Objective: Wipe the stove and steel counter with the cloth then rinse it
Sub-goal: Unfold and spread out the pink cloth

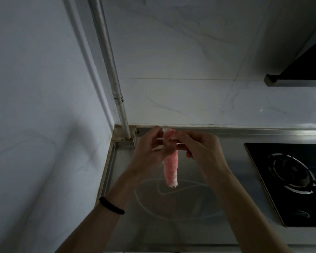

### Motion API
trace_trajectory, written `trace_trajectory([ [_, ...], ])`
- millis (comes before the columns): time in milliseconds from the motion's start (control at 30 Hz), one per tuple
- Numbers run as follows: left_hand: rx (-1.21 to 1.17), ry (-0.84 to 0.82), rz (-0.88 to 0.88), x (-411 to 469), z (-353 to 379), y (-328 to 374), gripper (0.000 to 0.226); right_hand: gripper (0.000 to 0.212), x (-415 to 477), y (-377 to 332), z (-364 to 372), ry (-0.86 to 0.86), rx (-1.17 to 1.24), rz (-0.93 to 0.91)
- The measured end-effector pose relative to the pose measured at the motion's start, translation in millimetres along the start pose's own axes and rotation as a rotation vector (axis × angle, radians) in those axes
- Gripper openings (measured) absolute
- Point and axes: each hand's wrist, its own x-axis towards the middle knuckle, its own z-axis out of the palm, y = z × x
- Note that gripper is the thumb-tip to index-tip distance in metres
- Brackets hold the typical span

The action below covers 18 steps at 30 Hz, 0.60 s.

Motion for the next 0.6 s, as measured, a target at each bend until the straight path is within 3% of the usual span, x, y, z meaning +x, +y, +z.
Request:
trace_trajectory([
  [100, 0.082, -0.019, 0.043, 6, -3, 4, 0.030, 0.022, 4, 0, -5, -0.049, -0.092, 0.002],
  [233, 0.103, -0.029, 0.063, 13, -15, 8, 0.011, 0.025, 5, 10, -19, -0.045, -0.097, -0.001],
  [333, -0.061, -0.073, -0.029, 16, -24, 16, 0.018, 0.020, 10, 35, -31, 0.023, -0.096, 0.105],
  [467, -0.357, -0.140, -0.113, 20, -30, 22, 0.023, 0.039, 10, 64, -29, -0.100, -0.039, 0.313],
  [600, -0.440, -0.190, -0.143, 23, -35, 21, 0.023, 0.037, 10, 72, -22, -0.311, 0.226, 0.236],
])
